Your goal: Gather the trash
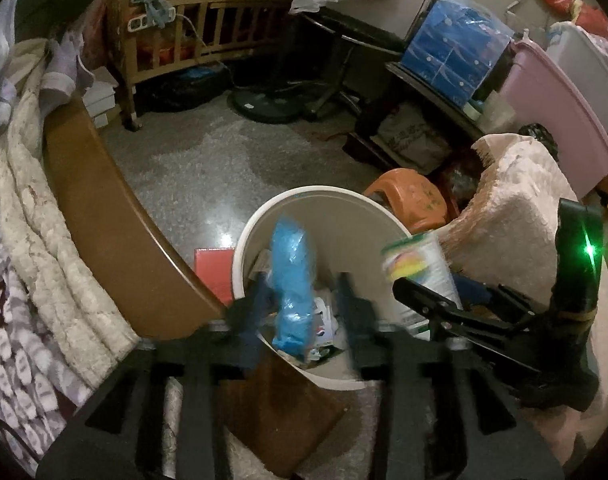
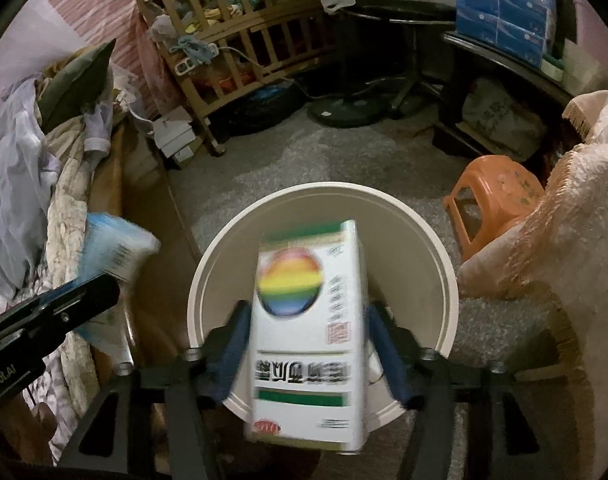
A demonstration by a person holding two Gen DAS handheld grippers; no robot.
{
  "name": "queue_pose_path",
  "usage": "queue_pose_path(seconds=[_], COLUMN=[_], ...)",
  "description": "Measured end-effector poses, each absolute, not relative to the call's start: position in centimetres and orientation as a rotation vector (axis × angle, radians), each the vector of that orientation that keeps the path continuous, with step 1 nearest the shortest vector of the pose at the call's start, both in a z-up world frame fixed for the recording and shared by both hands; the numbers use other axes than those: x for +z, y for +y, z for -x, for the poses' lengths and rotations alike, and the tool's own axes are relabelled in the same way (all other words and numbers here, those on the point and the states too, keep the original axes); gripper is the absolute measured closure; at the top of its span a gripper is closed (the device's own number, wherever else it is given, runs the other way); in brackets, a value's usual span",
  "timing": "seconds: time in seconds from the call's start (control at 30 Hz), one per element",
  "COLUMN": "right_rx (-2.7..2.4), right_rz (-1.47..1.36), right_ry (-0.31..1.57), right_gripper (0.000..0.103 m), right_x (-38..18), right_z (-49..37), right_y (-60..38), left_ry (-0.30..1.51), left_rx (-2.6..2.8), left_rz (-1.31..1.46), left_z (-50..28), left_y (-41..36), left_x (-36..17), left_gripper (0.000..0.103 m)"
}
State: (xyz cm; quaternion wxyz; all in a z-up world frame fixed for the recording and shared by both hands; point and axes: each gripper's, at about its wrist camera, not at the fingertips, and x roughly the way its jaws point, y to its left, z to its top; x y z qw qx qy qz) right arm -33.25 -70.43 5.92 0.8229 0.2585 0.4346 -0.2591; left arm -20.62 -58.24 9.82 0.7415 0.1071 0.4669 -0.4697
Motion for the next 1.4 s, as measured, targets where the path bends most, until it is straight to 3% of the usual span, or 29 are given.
queue_pose_path(seconds=[0.03, 0.07, 0.5, 0.97, 1.4], right_rx=[-0.549, -0.548, -0.618, -0.678, -0.694], right_rz=[-0.554, -0.56, -0.462, -0.311, -0.234], right_ry=[0.911, 0.901, 0.8, 0.636, 0.526], right_gripper=[0.036, 0.035, 0.035, 0.035, 0.035], right_x=[6.1, 6.2, 9.4, 16.3, 20.4], right_z=[33.5, 33.6, 34.8, 37.2, 38.6], right_y=[-70.4, -70.4, -66.7, -60.3, -56.1], left_ry=[1.022, 1.019, 0.831, 0.631, 0.579], left_rx=[-1.036, -1.04, -0.873, -0.833, -0.823], left_rz=[-0.222, -0.206, -0.304, -0.216, -0.159], left_z=[20.6, 20.5, 22.5, 25.0, 26.1], left_y=[-58.2, -58.0, -53.5, -46.4, -42.9], left_x=[9.9, 10.0, 13.0, 18.4, 20.0], left_gripper=[0.045, 0.043, 0.043, 0.043, 0.043])
